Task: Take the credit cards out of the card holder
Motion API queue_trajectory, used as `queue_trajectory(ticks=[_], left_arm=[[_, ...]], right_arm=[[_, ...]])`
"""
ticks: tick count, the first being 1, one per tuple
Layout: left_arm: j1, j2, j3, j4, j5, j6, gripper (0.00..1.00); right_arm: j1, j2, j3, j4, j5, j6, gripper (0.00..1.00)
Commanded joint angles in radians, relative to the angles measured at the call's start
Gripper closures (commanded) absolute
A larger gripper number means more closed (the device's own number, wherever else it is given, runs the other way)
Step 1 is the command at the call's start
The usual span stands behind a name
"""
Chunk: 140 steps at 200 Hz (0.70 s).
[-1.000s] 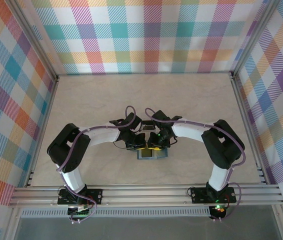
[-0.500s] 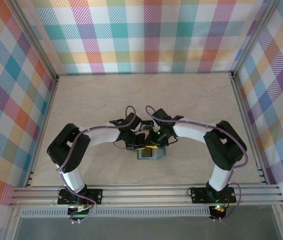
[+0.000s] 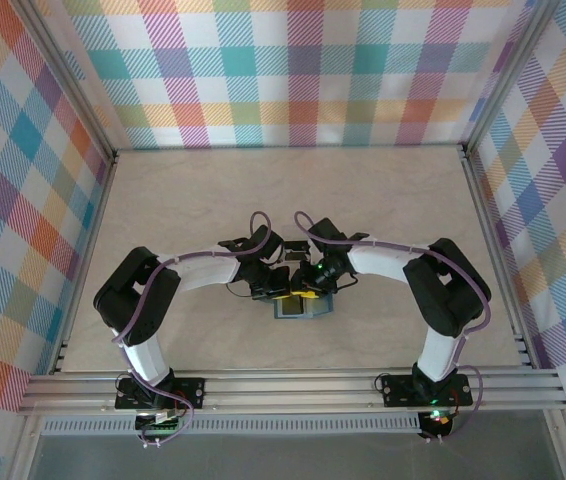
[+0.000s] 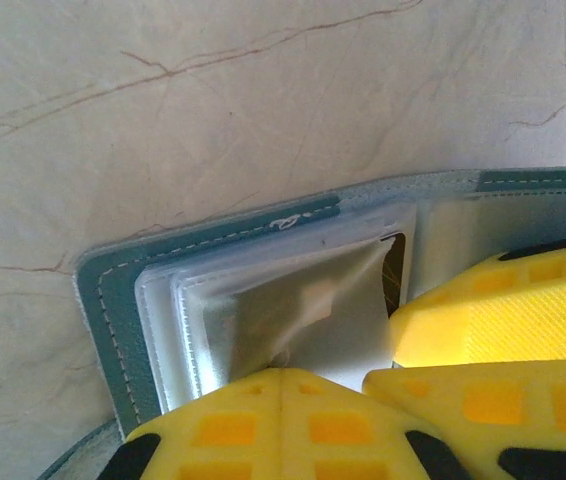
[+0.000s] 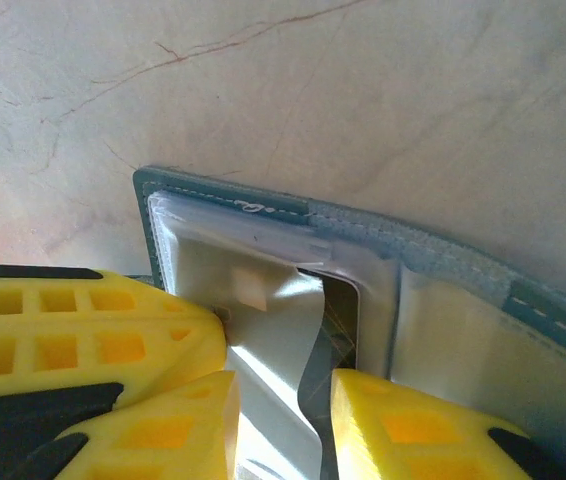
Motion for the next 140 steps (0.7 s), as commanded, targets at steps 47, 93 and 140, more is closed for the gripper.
queue_trajectory(ticks=[47, 93, 140], left_arm=[[-0.004, -0.017, -0.025, -0.076, -0.041, 0.017, 1.00], [-0.004, -0.019, -0.020, -0.082, -0.042, 0.016, 0.95], [-0.004, -0.056, -0.014, -0.072, -0.037, 0.012, 0.95]], right_arm=[[0.015, 0.023, -0.002, -0.105, 0.166, -0.011, 0.66], [0.014, -0.038, 0.013, -0.119, 0.151, -0.020, 0.66], [0.013, -0.063, 0.009, -0.093, 0.099, -0.008, 0.71]])
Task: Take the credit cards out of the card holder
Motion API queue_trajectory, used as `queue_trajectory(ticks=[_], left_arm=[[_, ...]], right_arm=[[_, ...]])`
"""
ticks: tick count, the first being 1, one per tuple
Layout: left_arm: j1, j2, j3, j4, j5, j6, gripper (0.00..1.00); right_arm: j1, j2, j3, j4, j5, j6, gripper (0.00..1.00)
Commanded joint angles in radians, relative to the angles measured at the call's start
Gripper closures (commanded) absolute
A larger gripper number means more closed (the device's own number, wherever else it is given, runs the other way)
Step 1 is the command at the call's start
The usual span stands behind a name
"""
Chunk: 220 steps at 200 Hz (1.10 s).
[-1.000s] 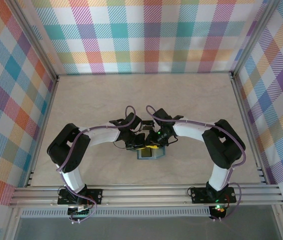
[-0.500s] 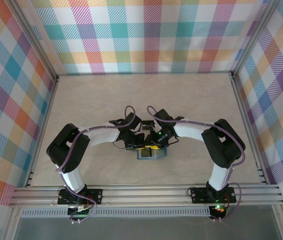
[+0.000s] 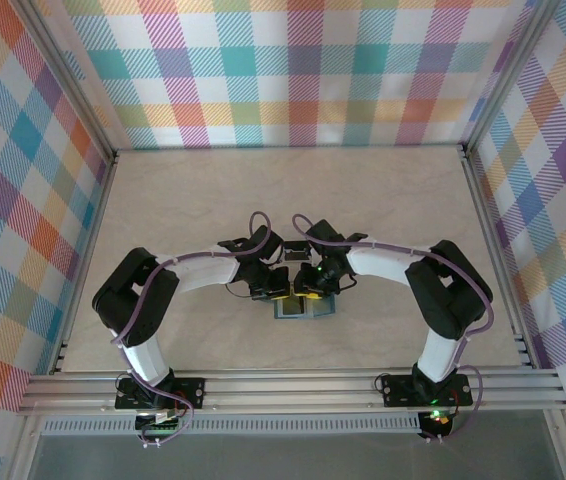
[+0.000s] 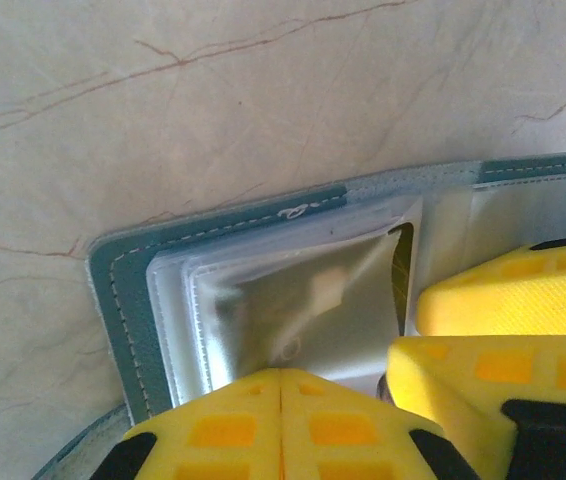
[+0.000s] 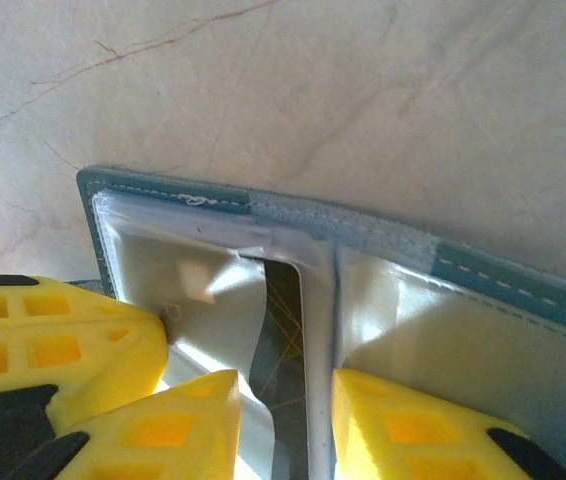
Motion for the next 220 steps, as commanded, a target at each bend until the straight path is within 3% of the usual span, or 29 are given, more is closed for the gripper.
queue_trajectory(ticks=[1, 117, 174, 220], left_arm=[[-0.004, -0.045, -0.014, -0.055, -0.024, 0.010, 0.95], [-0.004, -0.011, -0.037, -0.043, -0.036, 0.007, 1.00], [-0.004, 0.000, -0.037, -0.057, -0.044, 0.014, 1.00], [-0.003, 0.011, -0.031, -0.095, -0.080, 0.028, 1.00]], right_arm=[[0.000, -0.040, -0.001, -0.021, -0.010, -0.004, 0.71], [-0.001, 0.031, -0.014, 0.065, -0.104, 0.010, 0.73], [-0.001, 0.041, -0.014, 0.027, -0.043, 0.005, 0.72], [-0.001, -0.007, -0.003, -0.035, 0.025, -0.016, 0.65]])
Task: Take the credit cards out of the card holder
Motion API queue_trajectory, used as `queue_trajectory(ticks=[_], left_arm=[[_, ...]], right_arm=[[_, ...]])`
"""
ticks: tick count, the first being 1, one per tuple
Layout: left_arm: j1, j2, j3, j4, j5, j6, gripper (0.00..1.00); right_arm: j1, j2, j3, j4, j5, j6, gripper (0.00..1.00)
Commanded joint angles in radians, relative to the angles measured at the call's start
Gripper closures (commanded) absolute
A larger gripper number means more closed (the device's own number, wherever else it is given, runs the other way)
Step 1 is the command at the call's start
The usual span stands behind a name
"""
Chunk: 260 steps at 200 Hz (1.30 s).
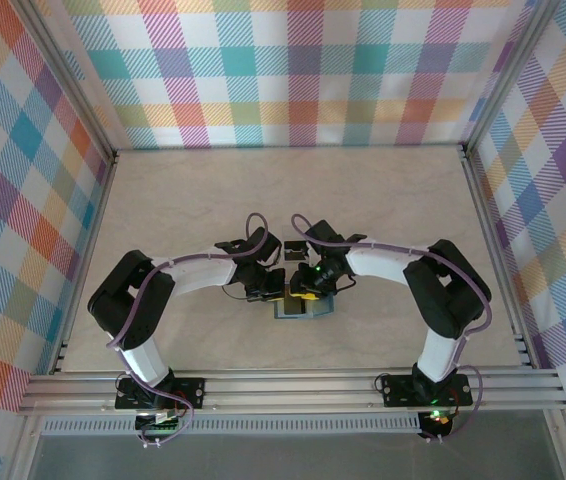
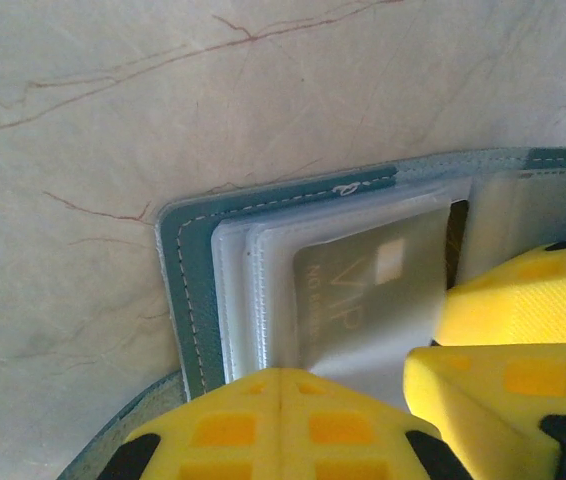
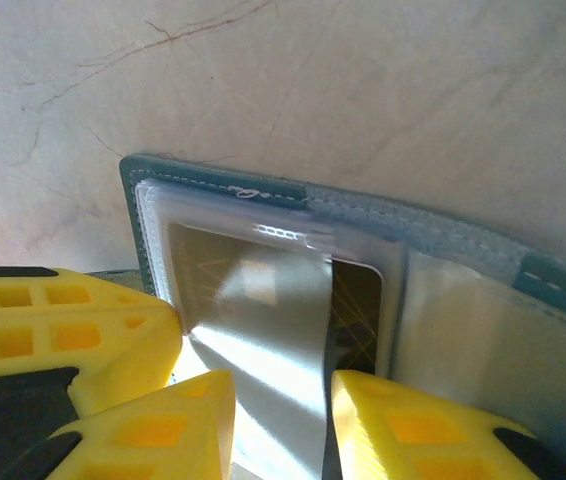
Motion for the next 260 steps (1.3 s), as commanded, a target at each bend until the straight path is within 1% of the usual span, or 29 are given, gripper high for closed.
queue_trajectory(ticks=[1, 53, 99, 123, 162, 211, 235, 260], left_arm=[[-0.004, 0.034, -0.008, -0.070, -0.044, 0.026, 1.00], [-0.004, 0.017, 0.005, -0.090, -0.052, 0.029, 1.00], [-0.005, -0.019, 0.051, -0.090, -0.008, 0.038, 1.00], [-0.025, -0.018, 0.083, -0.095, 0.013, 0.043, 1.00], [-0.057, 0.025, 0.129, -0.114, 0.015, 0.048, 1.00], [-0.059, 0.110, 0.138, -0.124, 0.014, 0.063, 1.00], [-0.062, 0.143, 0.143, -0.165, -0.032, 0.086, 1.00], [-0.062, 0.154, 0.128, -0.173, -0.040, 0.092, 1.00]], right_arm=[[-0.002, -0.016, 0.006, -0.078, 0.073, -0.019, 0.65], [-0.003, -0.054, 0.017, -0.085, 0.068, -0.018, 0.63], [-0.030, -0.097, -0.016, -0.051, 0.012, 0.000, 0.64], [-0.050, -0.098, -0.037, -0.036, -0.004, 0.000, 0.66], [-0.073, -0.072, -0.058, -0.021, -0.034, -0.019, 0.68], [-0.091, -0.045, -0.099, 0.030, -0.071, -0.023, 0.70], [-0.106, -0.027, -0.120, 0.077, -0.117, -0.020, 0.72], [-0.121, -0.011, -0.163, 0.164, -0.194, -0.002, 0.75]])
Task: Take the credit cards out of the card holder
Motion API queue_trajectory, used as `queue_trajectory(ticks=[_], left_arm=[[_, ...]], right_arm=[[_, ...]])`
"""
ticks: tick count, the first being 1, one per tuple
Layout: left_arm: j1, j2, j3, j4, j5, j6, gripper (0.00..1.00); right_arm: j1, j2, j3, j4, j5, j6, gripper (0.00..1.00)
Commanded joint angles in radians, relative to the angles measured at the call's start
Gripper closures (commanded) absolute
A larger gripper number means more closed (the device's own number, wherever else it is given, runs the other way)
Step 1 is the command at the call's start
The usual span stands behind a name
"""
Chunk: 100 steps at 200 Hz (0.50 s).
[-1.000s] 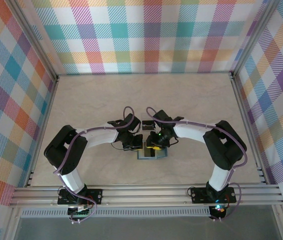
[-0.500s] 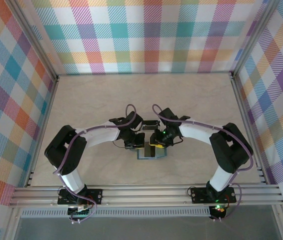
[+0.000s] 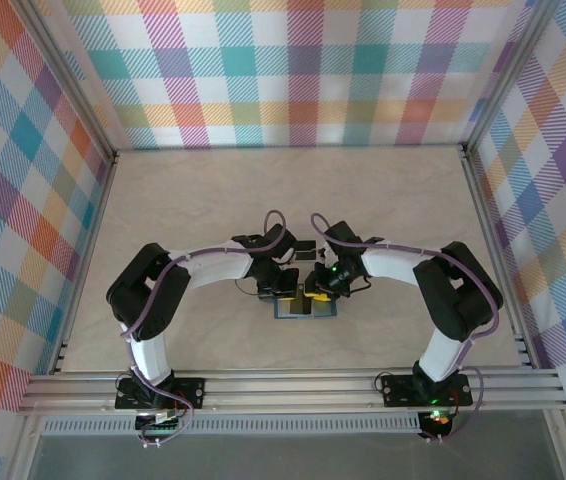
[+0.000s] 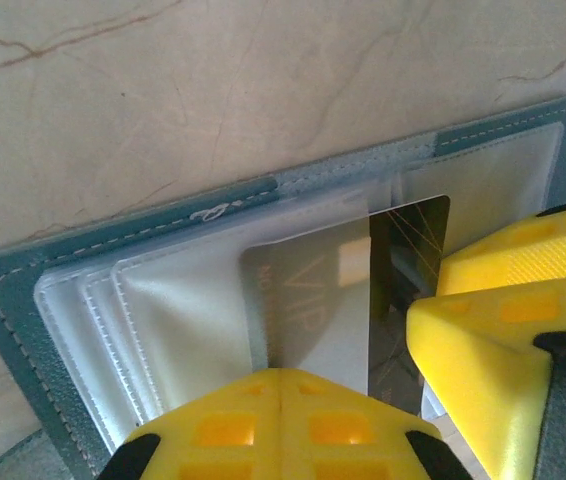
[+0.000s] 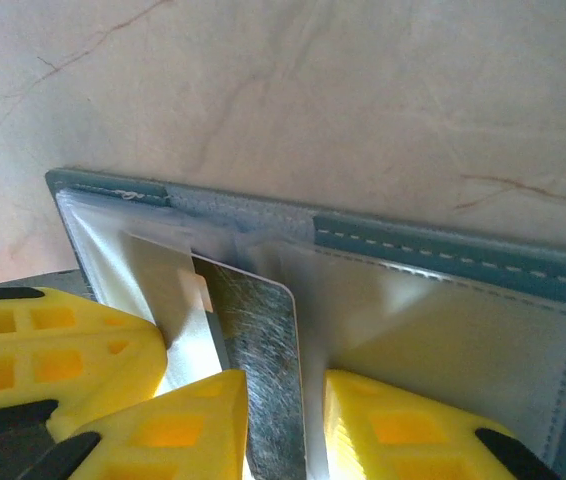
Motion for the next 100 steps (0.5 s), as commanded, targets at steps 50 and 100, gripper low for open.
queue_trajectory(ticks=[50, 100], left_arm=[[-0.008, 0.053, -0.037, -0.071, -0.049, 0.022, 1.00], [-0.010, 0.035, -0.040, -0.079, -0.072, 0.020, 1.00]], right_arm=[[-0.038, 0.026, -0.112, 0.249, -0.198, 0.050, 0.80], [-0.057, -0.015, -0.135, 0.259, -0.188, 0.054, 0.89]])
